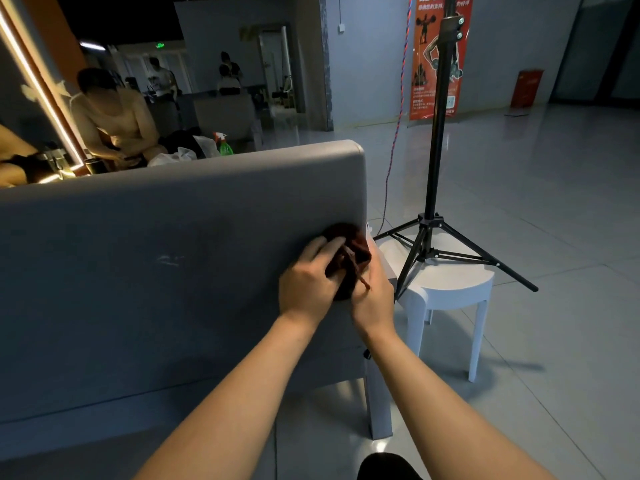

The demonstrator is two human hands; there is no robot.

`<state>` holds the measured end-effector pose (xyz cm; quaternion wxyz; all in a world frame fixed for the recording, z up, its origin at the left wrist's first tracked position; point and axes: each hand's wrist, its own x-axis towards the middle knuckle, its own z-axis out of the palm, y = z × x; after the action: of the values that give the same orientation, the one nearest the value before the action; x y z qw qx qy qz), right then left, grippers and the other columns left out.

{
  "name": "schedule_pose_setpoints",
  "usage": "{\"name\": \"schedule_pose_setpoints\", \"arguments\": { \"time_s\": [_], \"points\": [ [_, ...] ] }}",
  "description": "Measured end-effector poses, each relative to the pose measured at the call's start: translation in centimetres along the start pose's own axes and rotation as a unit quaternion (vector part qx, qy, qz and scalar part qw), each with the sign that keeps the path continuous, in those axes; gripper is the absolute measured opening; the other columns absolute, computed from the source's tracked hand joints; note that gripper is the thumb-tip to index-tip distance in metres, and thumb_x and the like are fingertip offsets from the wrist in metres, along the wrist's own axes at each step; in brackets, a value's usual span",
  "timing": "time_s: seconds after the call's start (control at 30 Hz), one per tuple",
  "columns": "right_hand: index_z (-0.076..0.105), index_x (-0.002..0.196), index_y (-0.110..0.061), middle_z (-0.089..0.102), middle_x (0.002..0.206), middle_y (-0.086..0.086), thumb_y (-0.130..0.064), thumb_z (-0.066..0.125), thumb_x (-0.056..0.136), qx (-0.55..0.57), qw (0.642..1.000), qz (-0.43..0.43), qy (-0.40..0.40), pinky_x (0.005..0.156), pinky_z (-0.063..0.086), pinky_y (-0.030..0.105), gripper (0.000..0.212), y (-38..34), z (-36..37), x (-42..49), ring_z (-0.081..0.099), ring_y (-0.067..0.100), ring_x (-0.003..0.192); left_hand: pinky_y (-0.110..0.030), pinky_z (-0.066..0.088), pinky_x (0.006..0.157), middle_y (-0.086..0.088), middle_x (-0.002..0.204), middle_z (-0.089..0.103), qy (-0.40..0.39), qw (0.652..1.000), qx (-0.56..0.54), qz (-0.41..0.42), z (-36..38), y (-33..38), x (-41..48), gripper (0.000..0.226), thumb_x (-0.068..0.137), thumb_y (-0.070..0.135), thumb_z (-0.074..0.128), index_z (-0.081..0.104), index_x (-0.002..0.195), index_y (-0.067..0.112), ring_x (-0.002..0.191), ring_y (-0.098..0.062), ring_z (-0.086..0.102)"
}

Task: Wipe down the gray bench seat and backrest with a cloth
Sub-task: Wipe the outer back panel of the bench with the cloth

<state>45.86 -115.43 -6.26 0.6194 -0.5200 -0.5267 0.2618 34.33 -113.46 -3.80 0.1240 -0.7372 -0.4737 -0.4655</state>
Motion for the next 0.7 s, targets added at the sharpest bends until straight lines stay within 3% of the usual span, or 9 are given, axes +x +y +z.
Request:
{"name": "schedule_pose_setpoints", "arguments": {
  "time_s": [0.1,0.17,0.23,0.3,0.37,0.47,0.5,0.6,0.7],
  "points": [
    [0.025,0.159,-0.039,0.047,0.149,-0.016,-0.022,0.040,0.108,-0.029,0.999,-0.006,-0.015,0.100,0.035,0.014,0.056,1.1,0.0,0.0,0.043,-0.005,0.125,-0.041,0.061,0.073,-0.006,0.129,0.068,-0.068,0.996,-0.005,-0.054,1.5,-1.5,-3.5,0.039,0.086,0.030,0.062,0.072,0.122,0.023,0.105,-0.032,0.070],
    [0.019,0.161,-0.037,0.038,0.158,-0.016,-0.009,0.041,0.104,-0.053,0.998,-0.023,-0.026,0.102,0.030,0.009,0.066,1.2,-0.1,-0.2,0.036,-0.006,0.131,-0.033,0.054,0.085,0.003,0.139,0.061,-0.128,0.986,-0.022,-0.103,1.7,-1.6,-4.7,0.038,0.094,0.029,0.060,0.067,0.131,0.027,0.121,-0.023,0.062],
    [0.018,0.162,-0.033,0.033,0.158,-0.019,-0.004,0.041,0.100,-0.067,0.997,-0.027,-0.035,0.099,0.023,-0.003,0.072,1.0,-0.2,-0.2,0.031,-0.009,0.132,-0.030,0.050,0.085,0.008,0.138,0.058,-0.153,0.979,-0.028,-0.132,1.6,-1.3,-4.6,0.039,0.096,0.029,0.059,0.062,0.135,0.030,0.121,-0.018,0.058],
    [0.022,0.161,-0.032,0.038,0.151,-0.021,-0.004,0.043,0.099,-0.055,0.998,-0.026,-0.029,0.096,0.023,-0.005,0.071,0.8,-0.3,-0.5,0.034,-0.011,0.129,-0.031,0.051,0.079,0.005,0.126,0.060,-0.145,0.977,-0.053,-0.146,0.5,-0.6,-4.0,0.038,0.093,0.026,0.065,0.065,0.131,0.028,0.108,-0.020,0.062],
    [0.030,0.159,-0.030,0.045,0.144,-0.022,-0.010,0.046,0.100,-0.043,0.999,-0.026,-0.018,0.100,0.031,0.001,0.064,0.8,-0.3,-0.8,0.042,-0.010,0.126,-0.033,0.055,0.073,0.000,0.113,0.061,-0.092,0.986,-0.074,-0.119,-1.1,0.2,-3.2,0.039,0.085,0.018,0.074,0.070,0.124,0.023,0.094,-0.024,0.066],
    [0.041,0.154,-0.020,0.052,0.149,-0.007,-0.029,0.044,0.100,-0.053,0.998,-0.011,-0.004,0.115,0.038,0.035,0.055,1.2,-0.2,-1.1,0.045,0.010,0.137,-0.030,0.053,0.080,-0.007,0.113,0.058,0.022,0.995,-0.079,-0.056,-2.8,0.8,-1.2,0.048,0.080,0.005,0.077,0.069,0.126,0.017,0.096,-0.022,0.061],
    [0.043,0.153,-0.018,0.052,0.150,-0.004,-0.031,0.043,0.100,-0.060,0.998,-0.007,0.007,0.116,0.036,0.040,0.054,1.3,-0.1,-1.2,0.044,0.013,0.139,-0.029,0.051,0.082,-0.009,0.115,0.057,0.040,0.995,-0.078,-0.042,-3.0,1.0,-0.3,0.048,0.081,0.005,0.075,0.067,0.128,0.015,0.100,-0.021,0.059],
    [0.049,0.148,-0.014,0.056,0.145,0.002,-0.022,0.047,0.102,-0.055,0.998,-0.009,0.041,0.116,0.036,0.039,0.047,1.2,0.1,-1.2,0.045,0.017,0.136,-0.038,0.057,0.073,-0.009,0.115,0.059,0.020,0.997,-0.057,-0.047,-1.6,1.3,0.9,0.049,0.080,0.012,0.077,0.066,0.128,0.016,0.094,-0.030,0.064],
    [0.052,0.145,-0.013,0.057,0.139,0.006,-0.007,0.052,0.095,-0.051,0.997,-0.009,0.052,0.111,0.032,0.025,0.050,1.2,-0.1,-1.1,0.047,0.022,0.132,-0.040,0.057,0.063,-0.007,0.115,0.063,-0.020,0.997,-0.054,-0.050,0.5,0.8,-0.7,0.046,0.080,0.022,0.074,0.063,0.125,0.019,0.088,-0.033,0.067]
  ]
}}
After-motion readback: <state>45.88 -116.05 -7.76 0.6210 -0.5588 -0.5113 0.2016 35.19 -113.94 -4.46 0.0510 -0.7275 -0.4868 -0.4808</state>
